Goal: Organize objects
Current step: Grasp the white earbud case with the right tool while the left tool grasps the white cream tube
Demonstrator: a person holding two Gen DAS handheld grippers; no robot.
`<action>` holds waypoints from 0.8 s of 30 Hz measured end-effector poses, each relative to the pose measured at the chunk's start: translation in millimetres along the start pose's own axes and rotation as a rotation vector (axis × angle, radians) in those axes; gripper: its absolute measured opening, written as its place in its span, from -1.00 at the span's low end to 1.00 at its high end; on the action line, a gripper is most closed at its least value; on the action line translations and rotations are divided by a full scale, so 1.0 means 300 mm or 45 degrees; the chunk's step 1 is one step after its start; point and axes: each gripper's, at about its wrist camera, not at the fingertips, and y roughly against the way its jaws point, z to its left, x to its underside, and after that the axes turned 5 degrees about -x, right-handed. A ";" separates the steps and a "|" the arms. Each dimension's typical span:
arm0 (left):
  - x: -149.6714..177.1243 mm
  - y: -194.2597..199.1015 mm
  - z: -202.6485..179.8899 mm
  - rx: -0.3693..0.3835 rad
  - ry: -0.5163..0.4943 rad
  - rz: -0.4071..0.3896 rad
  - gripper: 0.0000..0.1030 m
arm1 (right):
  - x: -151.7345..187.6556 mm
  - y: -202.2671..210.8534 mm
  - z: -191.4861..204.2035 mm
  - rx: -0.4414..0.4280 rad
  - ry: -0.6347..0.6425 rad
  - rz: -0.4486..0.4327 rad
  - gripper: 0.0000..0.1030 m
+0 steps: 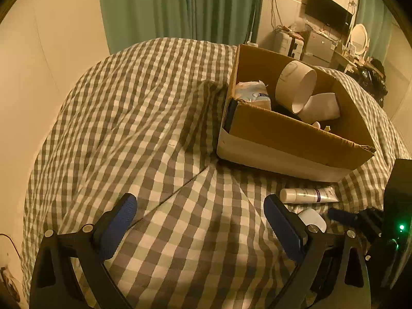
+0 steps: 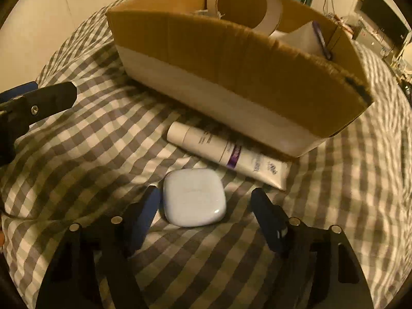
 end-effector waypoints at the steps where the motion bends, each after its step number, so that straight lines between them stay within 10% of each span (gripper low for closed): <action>1: 0.004 0.002 0.001 -0.003 0.007 -0.002 0.97 | 0.002 -0.003 -0.003 -0.009 -0.005 0.006 0.22; 12: 0.023 0.005 -0.139 -0.054 -0.163 -0.011 0.97 | 0.052 0.183 -0.076 0.000 -0.076 -0.127 -0.02; 24: 0.033 -0.136 -0.472 0.121 -0.441 0.023 0.97 | 0.047 0.321 -0.316 0.118 -0.175 -0.210 -0.01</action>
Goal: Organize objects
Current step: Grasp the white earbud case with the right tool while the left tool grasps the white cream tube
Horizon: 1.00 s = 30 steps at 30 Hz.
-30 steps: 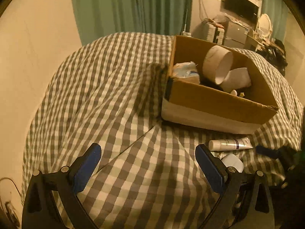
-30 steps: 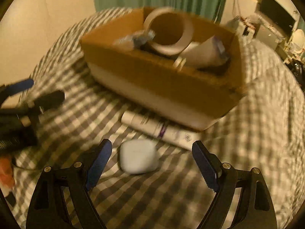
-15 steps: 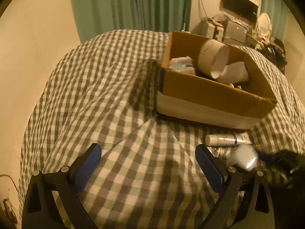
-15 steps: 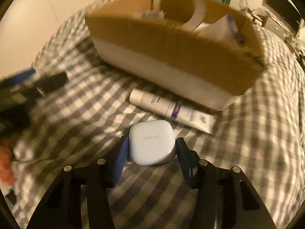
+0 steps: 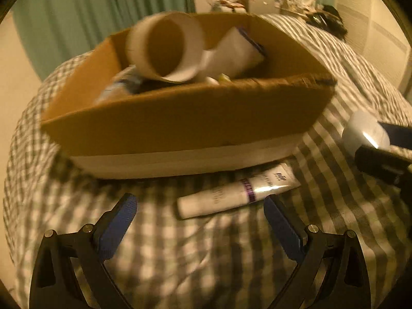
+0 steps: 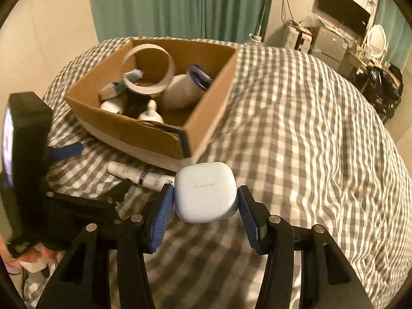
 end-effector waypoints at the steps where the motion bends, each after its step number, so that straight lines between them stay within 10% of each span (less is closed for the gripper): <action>1: -0.002 -0.011 -0.014 0.018 -0.019 0.005 0.97 | 0.003 -0.001 -0.015 -0.008 -0.021 0.001 -0.01; 14: -0.011 -0.041 -0.086 0.180 -0.159 0.033 0.88 | 0.051 -0.016 -0.055 -0.080 -0.127 -0.010 -0.01; 22: 0.033 0.046 -0.062 0.186 -0.221 0.018 0.07 | 0.090 0.011 -0.069 -0.073 -0.197 -0.027 -0.01; 24: 0.051 0.064 -0.053 0.283 -0.236 0.014 -0.37 | 0.090 0.009 -0.065 -0.075 -0.209 -0.028 -0.01; 26: 0.039 0.078 -0.072 0.347 -0.284 -0.010 -0.37 | 0.091 0.011 -0.066 -0.079 -0.215 -0.029 -0.01; 30: 0.018 0.019 -0.141 0.150 -0.467 -0.015 -0.24 | 0.093 0.008 -0.072 -0.084 -0.223 -0.028 -0.01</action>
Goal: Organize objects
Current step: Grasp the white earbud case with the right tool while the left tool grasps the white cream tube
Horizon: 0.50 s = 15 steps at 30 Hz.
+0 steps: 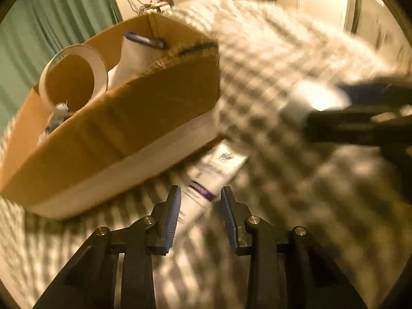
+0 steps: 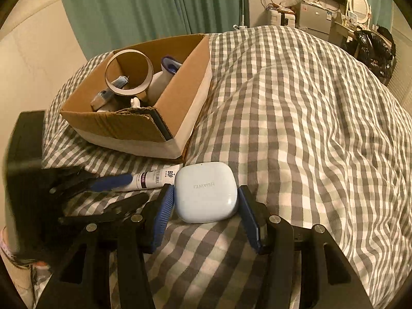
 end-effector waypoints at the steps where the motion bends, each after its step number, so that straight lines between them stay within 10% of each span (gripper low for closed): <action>1: -0.005 -0.015 -0.001 -0.010 -0.006 0.022 -0.17 | -0.001 -0.001 -0.002 -0.003 -0.002 0.001 -0.01; 7: -0.009 -0.057 0.044 0.005 0.064 0.047 0.29 | -0.003 -0.014 -0.002 -0.019 -0.014 0.008 -0.01; 15: 0.018 -0.005 -0.029 -0.026 -0.045 0.000 -0.51 | -0.001 -0.015 0.012 -0.001 0.004 0.003 -0.01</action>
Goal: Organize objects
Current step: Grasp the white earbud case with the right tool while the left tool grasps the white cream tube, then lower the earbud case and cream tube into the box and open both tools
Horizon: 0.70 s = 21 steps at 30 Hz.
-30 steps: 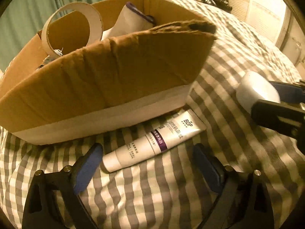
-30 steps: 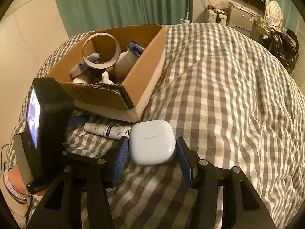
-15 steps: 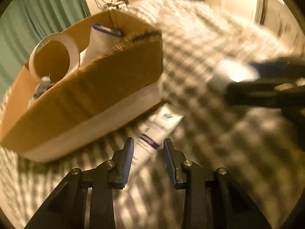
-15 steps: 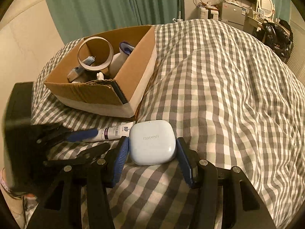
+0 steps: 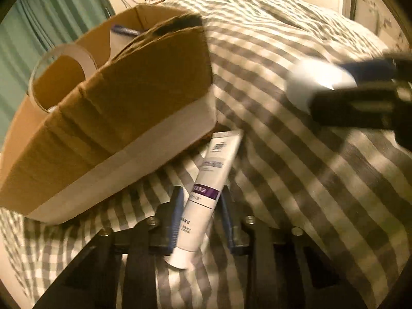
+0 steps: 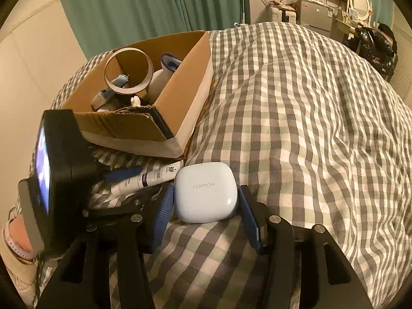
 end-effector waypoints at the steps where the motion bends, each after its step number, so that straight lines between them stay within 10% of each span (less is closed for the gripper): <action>1: 0.004 0.010 0.000 -0.008 0.009 0.006 -0.56 | 0.002 0.009 0.008 0.012 0.013 -0.017 -0.01; 21: 0.088 0.297 0.159 -0.005 0.478 -0.128 -0.65 | 0.057 0.218 0.070 0.071 -0.039 -0.220 -0.01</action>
